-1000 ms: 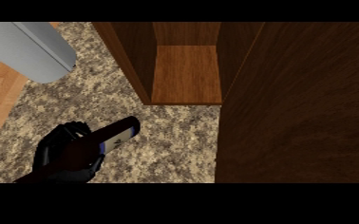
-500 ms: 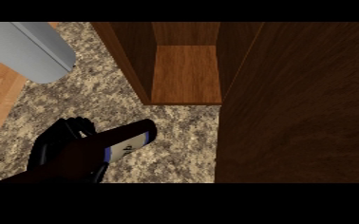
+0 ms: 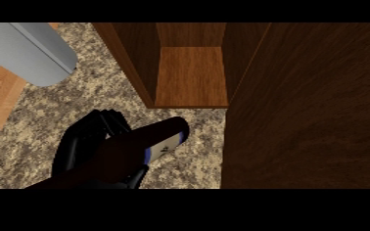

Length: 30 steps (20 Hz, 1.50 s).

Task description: Pick up the wine, place it into the cabinet and close the cabinet

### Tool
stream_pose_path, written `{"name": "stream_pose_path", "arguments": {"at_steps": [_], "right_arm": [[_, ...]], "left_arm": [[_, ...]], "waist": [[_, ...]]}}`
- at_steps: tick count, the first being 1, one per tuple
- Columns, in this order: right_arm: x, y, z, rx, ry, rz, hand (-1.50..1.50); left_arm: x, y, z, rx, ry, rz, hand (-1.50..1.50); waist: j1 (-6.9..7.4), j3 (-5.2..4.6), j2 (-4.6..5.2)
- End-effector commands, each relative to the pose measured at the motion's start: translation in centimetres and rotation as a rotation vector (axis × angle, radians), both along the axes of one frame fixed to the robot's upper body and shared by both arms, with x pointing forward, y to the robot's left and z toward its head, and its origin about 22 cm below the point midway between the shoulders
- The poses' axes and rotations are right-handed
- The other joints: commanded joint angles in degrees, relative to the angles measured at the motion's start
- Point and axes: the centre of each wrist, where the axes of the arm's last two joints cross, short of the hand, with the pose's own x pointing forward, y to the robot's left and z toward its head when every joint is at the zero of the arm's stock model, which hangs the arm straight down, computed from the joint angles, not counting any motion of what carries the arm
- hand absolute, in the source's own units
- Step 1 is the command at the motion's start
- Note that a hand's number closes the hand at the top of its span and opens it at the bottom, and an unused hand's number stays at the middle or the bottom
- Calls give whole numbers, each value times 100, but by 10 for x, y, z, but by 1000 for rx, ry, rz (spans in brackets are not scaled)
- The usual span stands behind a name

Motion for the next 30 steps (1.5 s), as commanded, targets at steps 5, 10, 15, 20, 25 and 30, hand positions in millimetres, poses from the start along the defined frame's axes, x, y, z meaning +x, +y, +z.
{"name": "stream_pose_path", "arguments": {"at_steps": [5,10,15,20,25,30], "right_arm": [[-34,-13,15,35,-62,20,-150],[-27,-6,16,42,-59,15,-150],[-14,-15,17,38,-56,25,-150],[-32,-6,24,8,-67,21,-150],[-19,-7,14,10,-68,30,-150],[-40,-8,18,11,-59,20,-150]], "left_arm": [[11,-50,52,-47,-14,-47,150],[19,-82,53,-54,6,-32,150],[32,-108,68,-26,3,-26,150],[47,-122,67,3,-7,37,150],[54,-128,54,26,-15,40,150],[55,-133,58,18,-20,72,150]], "waist": [[-51,3,-1],[-22,-1,7],[-18,1,10],[-50,-2,8],[-26,-3,17],[-35,-2,4]]}}
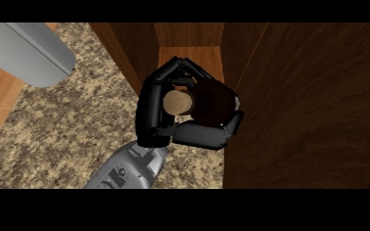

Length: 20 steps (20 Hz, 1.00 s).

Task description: Pick up the wine, place it into the cabinet and close the cabinet

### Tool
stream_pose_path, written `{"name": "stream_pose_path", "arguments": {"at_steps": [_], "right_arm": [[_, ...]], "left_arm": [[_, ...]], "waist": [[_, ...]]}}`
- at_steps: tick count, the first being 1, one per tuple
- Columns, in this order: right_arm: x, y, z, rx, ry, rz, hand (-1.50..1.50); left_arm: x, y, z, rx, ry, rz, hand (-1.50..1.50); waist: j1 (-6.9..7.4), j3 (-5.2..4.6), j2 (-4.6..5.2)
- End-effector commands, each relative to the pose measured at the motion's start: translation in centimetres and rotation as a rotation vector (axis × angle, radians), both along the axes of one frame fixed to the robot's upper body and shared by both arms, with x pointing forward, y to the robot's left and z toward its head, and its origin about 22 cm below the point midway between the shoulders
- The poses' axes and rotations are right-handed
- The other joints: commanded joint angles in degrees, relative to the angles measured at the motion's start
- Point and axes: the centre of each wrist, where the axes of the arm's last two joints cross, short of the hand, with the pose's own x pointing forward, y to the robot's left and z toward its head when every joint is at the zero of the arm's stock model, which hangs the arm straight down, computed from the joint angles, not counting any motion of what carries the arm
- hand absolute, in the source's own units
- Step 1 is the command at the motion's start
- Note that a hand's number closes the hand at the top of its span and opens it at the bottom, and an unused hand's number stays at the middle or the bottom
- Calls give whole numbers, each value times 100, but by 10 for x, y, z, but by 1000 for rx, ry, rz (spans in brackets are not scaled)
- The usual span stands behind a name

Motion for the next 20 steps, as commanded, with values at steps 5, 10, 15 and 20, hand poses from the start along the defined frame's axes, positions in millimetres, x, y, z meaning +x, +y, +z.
{"name": "stream_pose_path", "arguments": {"at_steps": [5,10,15,20], "right_arm": [[-33,-7,12,29,-67,41,-150],[-29,-10,17,23,-64,35,-150],[-33,-3,16,8,-59,43,-150],[-36,-5,10,14,-58,32,-150]], "left_arm": [[8,1,-20,-49,43,27,150],[6,1,-51,-72,35,51,150],[27,8,-72,-18,55,85,150],[29,-3,-75,60,29,117,150]], "waist": [[-12,0,5],[-26,-3,10],[-33,-4,13],[-8,0,3]]}}
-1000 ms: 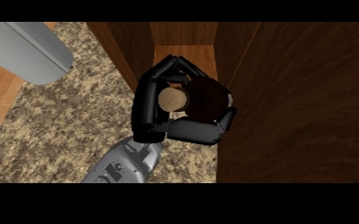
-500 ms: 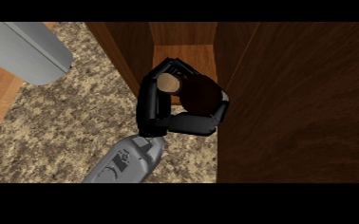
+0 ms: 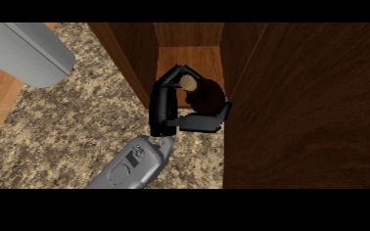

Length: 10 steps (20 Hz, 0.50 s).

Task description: Pick up the wine, place it into the cabinet and close the cabinet

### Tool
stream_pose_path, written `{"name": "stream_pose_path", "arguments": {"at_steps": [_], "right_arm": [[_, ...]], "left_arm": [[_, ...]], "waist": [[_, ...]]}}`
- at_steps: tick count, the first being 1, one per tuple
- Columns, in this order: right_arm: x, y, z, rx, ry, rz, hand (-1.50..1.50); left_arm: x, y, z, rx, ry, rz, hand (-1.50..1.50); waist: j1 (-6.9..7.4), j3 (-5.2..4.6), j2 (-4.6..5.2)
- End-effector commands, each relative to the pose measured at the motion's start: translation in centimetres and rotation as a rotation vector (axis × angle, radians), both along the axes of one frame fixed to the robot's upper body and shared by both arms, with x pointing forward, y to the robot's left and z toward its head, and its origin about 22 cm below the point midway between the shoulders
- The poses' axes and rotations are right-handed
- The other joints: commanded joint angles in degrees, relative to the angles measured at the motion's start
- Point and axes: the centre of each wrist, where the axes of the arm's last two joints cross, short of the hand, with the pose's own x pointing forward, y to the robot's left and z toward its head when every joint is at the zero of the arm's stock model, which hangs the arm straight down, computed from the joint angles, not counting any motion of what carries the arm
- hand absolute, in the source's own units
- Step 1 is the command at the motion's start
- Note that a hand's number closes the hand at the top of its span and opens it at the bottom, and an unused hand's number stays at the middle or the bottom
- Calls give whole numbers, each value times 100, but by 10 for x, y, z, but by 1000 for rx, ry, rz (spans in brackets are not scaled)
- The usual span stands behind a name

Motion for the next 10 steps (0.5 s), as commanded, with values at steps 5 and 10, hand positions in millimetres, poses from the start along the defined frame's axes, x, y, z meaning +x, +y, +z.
{"name": "stream_pose_path", "arguments": {"at_steps": [5,10], "right_arm": [[-27,1,7,16,-57,25,-150],[-32,-5,19,22,-45,49,-150]], "left_arm": [[6,8,-21,56,-32,46,150],[22,13,-31,47,-38,110,150]], "waist": [[39,1,-2],[-18,-2,5]]}}
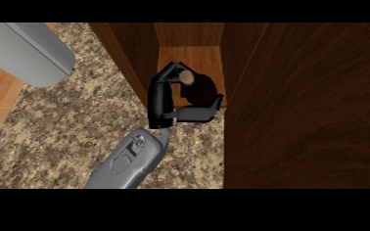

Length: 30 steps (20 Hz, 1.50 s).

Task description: Pick up the wine, place it into the cabinet and close the cabinet

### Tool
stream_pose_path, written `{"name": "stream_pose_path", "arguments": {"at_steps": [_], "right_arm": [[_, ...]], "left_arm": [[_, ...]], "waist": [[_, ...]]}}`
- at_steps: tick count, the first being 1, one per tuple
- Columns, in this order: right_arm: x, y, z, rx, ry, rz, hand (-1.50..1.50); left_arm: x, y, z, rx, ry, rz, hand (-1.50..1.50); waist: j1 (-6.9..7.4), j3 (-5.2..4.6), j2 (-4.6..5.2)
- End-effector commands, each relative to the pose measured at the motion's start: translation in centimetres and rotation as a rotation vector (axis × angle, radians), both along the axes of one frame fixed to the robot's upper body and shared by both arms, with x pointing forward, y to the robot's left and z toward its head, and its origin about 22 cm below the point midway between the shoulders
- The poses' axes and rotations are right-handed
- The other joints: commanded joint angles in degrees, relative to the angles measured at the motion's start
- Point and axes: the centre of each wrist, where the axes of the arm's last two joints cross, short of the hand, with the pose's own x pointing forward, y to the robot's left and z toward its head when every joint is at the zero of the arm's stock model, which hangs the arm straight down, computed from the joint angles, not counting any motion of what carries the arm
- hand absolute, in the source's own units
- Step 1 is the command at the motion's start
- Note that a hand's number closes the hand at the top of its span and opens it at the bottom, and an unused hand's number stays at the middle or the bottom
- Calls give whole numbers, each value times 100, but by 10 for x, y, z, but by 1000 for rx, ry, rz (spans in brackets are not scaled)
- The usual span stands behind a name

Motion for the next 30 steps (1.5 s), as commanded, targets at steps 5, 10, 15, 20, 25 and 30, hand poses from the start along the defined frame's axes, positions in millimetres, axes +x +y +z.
{"name": "stream_pose_path", "arguments": {"at_steps": [5,10,15,20,25,30], "right_arm": [[-39,10,19,41,-48,35,-150],[-47,5,17,44,-32,42,-150],[-34,-1,10,72,-40,30,-150],[-24,-3,14,59,-26,51,-150],[-18,9,7,68,-29,38,-150],[-20,6,7,75,-45,74,-150]], "left_arm": [[20,31,-19,-20,-21,41,150],[29,32,-20,-24,35,29,150],[54,50,-9,-49,80,8,150],[67,36,-19,-6,99,37,150],[89,35,-6,-10,97,33,150],[94,37,-16,62,36,91,150]], "waist": [[19,-3,-6],[0,-1,-9],[-13,0,1],[-34,0,15],[-38,-1,23],[-105,-1,38]]}}
